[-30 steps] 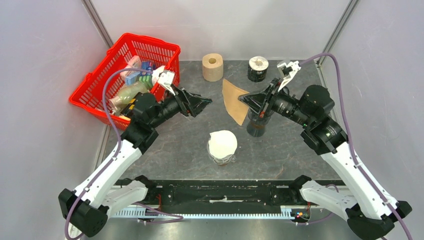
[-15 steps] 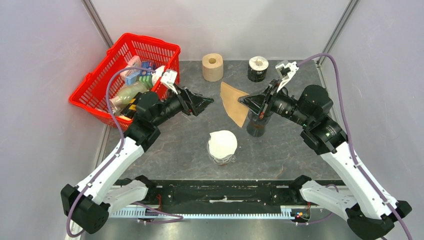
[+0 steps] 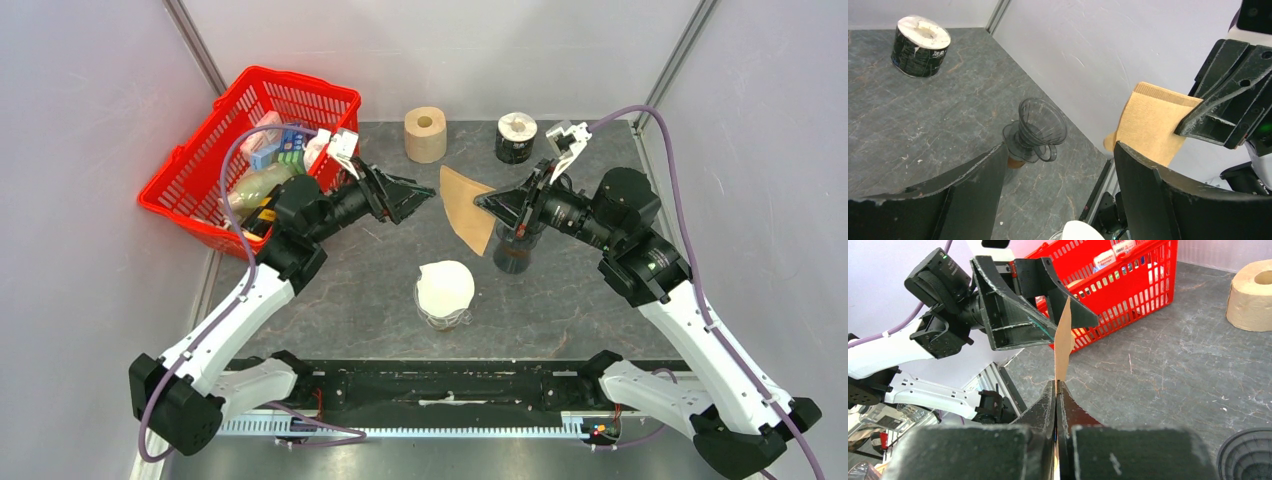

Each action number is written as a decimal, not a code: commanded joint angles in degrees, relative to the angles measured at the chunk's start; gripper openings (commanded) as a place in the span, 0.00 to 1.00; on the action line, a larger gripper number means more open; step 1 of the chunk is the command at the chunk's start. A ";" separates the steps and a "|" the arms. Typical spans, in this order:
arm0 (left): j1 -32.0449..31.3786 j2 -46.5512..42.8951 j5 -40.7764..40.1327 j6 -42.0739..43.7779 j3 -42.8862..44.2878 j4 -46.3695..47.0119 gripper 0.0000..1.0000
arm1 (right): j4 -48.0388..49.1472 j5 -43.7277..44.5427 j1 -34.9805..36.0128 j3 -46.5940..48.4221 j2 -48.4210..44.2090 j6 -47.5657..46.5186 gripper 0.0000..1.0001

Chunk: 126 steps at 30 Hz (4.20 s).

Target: Place the coffee filter in the dripper

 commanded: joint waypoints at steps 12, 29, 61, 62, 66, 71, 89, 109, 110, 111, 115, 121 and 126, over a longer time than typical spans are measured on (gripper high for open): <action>-0.07 2.51 4.23 -3.70 2.71 6.43 0.84 | 2.43 -2.62 0.01 1.30 0.29 -0.23 0.00; -0.06 1.73 10.76 -7.22 0.17 12.42 0.84 | 2.31 2.22 0.01 0.69 -0.49 0.06 0.00; -0.06 2.37 14.18 -8.48 -0.36 15.77 0.84 | 1.27 6.54 0.00 0.77 0.60 0.16 0.00; -0.08 2.56 14.17 -8.45 -0.28 15.72 0.84 | 1.30 6.56 0.01 0.78 0.77 0.17 0.00; -0.14 4.54 14.25 -8.93 0.85 15.90 0.84 | 2.41 5.52 0.00 0.72 1.31 0.36 0.00; -0.19 6.33 13.45 -9.34 1.49 15.41 0.84 | 2.35 5.28 -0.04 0.56 1.43 0.46 0.00; -0.20 4.19 11.88 -7.40 0.95 12.82 0.84 | 1.13 10.71 -0.01 -0.17 1.02 -0.39 0.00; -0.24 7.27 18.21 -12.90 0.69 22.21 0.66 | 1.54 12.23 0.00 -0.89 2.97 0.37 0.00; -0.23 7.51 18.65 -13.16 0.61 22.75 0.65 | 1.47 12.30 -0.01 -0.98 2.97 0.45 0.00; -0.24 7.68 18.81 -13.42 0.75 22.91 0.65 | 1.47 12.25 0.05 -0.97 2.98 0.47 0.00; -0.31 8.89 19.00 -14.31 1.43 22.74 0.62 | 1.56 12.07 -0.04 -0.97 3.13 0.78 0.00; -0.48 10.51 21.46 -15.22 2.15 23.97 0.53 | 1.66 11.59 0.01 -1.03 2.98 0.89 0.00; -0.32 7.81 21.18 -12.04 -0.96 23.35 0.53 | 0.30 11.49 -0.01 -0.72 1.82 0.04 0.00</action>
